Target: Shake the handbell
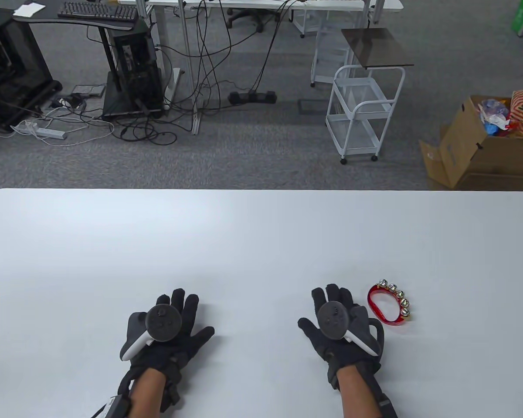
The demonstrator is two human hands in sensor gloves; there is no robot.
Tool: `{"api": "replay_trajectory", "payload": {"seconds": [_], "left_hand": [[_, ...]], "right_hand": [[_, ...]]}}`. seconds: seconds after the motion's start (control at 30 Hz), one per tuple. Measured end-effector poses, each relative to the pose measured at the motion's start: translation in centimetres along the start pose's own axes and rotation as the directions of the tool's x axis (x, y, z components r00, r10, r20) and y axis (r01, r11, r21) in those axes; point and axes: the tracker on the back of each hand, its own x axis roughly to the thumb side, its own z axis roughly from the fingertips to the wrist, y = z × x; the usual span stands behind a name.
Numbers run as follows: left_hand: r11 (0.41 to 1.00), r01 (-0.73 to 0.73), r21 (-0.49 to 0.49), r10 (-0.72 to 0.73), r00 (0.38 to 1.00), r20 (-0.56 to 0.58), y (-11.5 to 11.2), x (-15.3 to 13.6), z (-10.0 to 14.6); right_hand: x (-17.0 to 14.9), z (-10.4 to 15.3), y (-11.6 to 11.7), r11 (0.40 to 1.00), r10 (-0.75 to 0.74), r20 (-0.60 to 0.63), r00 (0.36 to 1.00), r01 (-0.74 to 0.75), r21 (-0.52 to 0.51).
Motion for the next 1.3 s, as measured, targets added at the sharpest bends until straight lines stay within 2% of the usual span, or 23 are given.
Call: {"api": "replay_trajectory", "payload": {"seconds": [0.13,0.3,0.4,0.5,0.67,0.87,1.0,1.17,1.3], "left_hand": [[1.0,-0.009,0.001,0.009,1.0,0.0,0.0,0.0,0.0],[1.0,0.007,-0.029,-0.007,1.0,0.018,-0.5,0.6,-0.2],[1.0,0.0,-0.024,0.001,1.0,0.029,-0.5,0.7,-0.2],[0.999,-0.011,-0.03,0.012,1.0,0.02,-0.4,0.6,-0.2],[0.999,-0.022,-0.025,0.023,1.0,0.021,-0.4,0.4,-0.1],[0.998,-0.033,-0.046,0.034,0.999,0.024,-0.5,0.3,-0.2],[0.998,-0.044,-0.044,0.045,0.999,0.025,-0.4,0.2,-0.1],[0.997,-0.063,-0.049,0.064,0.997,0.033,-0.3,0.1,-0.1],[0.996,-0.073,-0.044,0.074,0.996,0.042,0.0,0.0,0.0]], "right_hand": [[-4.6,0.6,-1.4,0.992,-0.071,-0.189,0.979,0.05,-0.113],[-8.1,-0.5,0.5,0.995,-0.1,-0.351,0.931,0.1,-0.018],[-8.3,-0.7,0.5,0.999,-0.044,-0.381,0.923,0.037,-0.026],[-8.3,-0.6,0.2,0.997,-0.07,-0.395,0.916,0.049,-0.063],[-7.8,-0.9,0.8,0.996,0.061,-0.421,0.905,-0.03,0.081],[-6.3,-1.5,1.3,0.972,0.235,-0.435,0.869,-0.204,0.117],[-6.1,-1.7,1.4,0.954,0.289,-0.461,0.839,-0.293,0.064],[-5.9,-1.8,1.3,0.948,0.303,-0.458,0.836,-0.314,0.055],[-6.3,-1.5,0.8,0.964,0.212,-0.453,0.866,-0.262,-0.049]]}}
